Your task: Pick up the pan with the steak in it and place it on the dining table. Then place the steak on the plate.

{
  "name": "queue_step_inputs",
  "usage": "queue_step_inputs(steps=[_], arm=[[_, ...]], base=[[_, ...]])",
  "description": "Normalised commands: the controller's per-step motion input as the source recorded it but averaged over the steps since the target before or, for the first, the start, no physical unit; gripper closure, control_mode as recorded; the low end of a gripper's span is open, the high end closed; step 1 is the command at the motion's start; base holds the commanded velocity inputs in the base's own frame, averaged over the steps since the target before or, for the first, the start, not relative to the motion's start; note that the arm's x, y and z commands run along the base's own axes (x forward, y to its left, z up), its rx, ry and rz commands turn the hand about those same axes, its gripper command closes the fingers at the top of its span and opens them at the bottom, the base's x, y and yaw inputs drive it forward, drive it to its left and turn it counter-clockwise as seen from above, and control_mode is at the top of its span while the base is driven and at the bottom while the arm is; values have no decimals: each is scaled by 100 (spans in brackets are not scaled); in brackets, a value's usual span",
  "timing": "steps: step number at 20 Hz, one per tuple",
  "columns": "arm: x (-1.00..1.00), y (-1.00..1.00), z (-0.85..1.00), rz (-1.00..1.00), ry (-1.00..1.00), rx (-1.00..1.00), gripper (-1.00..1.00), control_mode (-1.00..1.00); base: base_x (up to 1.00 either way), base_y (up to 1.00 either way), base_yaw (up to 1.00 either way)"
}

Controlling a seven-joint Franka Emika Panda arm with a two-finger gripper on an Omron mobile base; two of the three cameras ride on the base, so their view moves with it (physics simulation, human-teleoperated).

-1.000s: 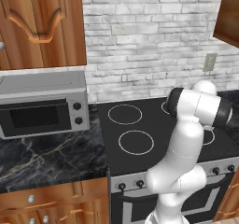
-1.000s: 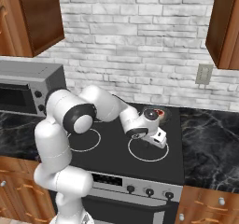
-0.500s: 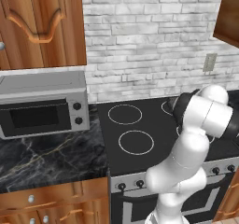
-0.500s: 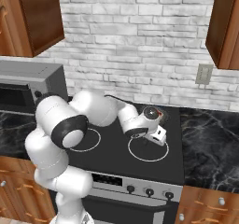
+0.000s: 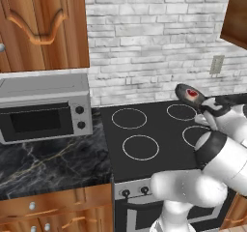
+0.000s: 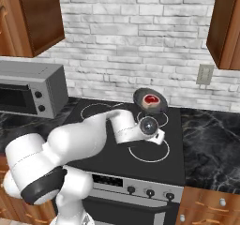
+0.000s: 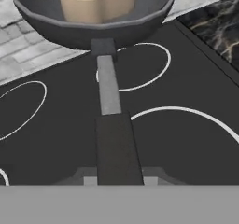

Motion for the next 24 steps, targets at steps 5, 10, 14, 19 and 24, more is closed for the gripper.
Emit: queue_step_inputs(steps=[5, 10, 14, 19, 24], arm=[[-52, 40, 48, 12, -16, -5, 100, -100], [-46, 40, 56, 14, -7, -5, 100, -100], [-3, 0, 4, 0, 0, 0, 100, -100], [-34, 7, 20, 9, 11, 0, 100, -100], [-46, 12, 37, 13, 15, 0, 100, -100]], base=[[0, 0, 0], [0, 0, 0], [0, 0, 0], [0, 0, 0], [0, 0, 0]])
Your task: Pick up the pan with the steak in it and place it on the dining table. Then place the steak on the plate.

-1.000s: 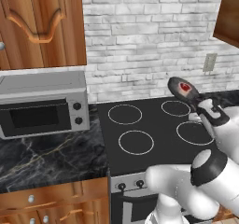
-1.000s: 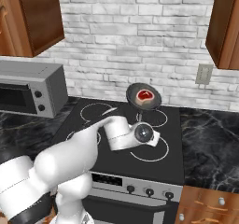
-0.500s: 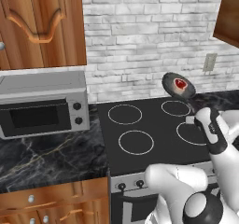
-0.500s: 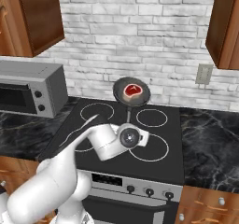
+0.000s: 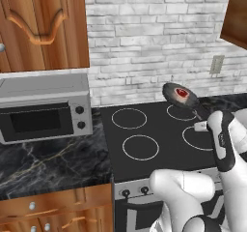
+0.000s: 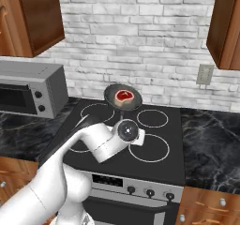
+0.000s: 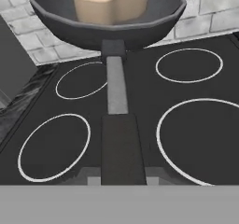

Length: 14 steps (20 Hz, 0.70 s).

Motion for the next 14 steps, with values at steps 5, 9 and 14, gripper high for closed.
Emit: queue_step_inputs(steps=[5, 9, 14], arm=[[-72, 7, 7, 15, 5, -2, 100, -100], [-87, 8, 0, 18, 0, -6, 100, -100], [-84, 10, 0, 21, 0, -7, 100, -100]], base=[[0, 0, 0], [0, 0, 0], [0, 0, 0]])
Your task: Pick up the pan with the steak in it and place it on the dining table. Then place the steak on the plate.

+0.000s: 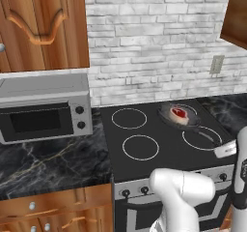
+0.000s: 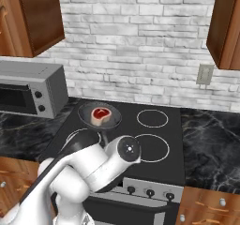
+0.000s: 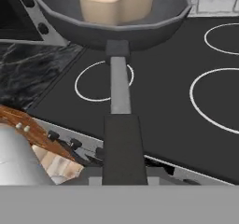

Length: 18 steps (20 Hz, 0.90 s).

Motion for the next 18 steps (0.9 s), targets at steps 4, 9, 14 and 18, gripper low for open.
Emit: queue_step_inputs(steps=[4, 9, 14, 18], arm=[[-79, 12, 0, 23, 0, -12, 100, -100], [-77, 18, 0, 21, 0, -17, 100, -100], [-25, 4, 0, 6, -2, -2, 100, -100], [0, 0, 0, 0, 0, 0, 100, 100]], base=[[0, 0, 0], [0, 0, 0], [0, 0, 0], [-4, 0, 0]])
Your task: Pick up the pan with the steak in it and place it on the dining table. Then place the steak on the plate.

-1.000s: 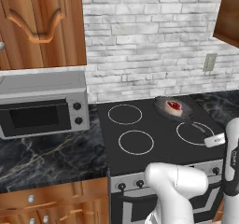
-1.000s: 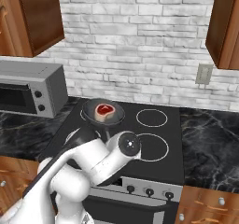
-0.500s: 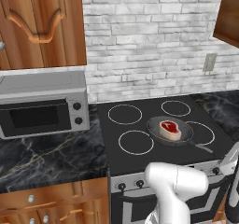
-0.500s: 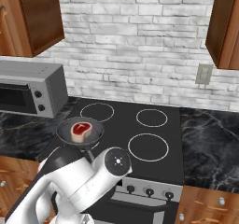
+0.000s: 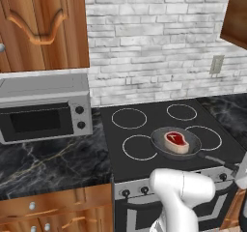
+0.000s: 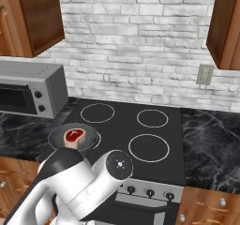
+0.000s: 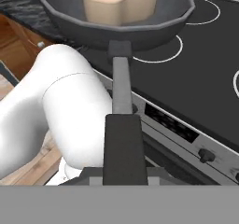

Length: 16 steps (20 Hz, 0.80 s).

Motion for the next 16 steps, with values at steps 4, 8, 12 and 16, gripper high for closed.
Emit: queue_step_inputs(steps=[4, 8, 12, 16], arm=[[0, 0, 0, 0, 0, 0, 100, 100], [0, 0, 0, 0, 0, 0, 100, 100], [0, 0, 0, 0, 0, 0, 100, 100], [0, 0, 0, 0, 0, 0, 100, 100]], base=[[-55, 0, 4], [-61, 0, 5], [-42, -6, -4], [-9, -9, -39]])
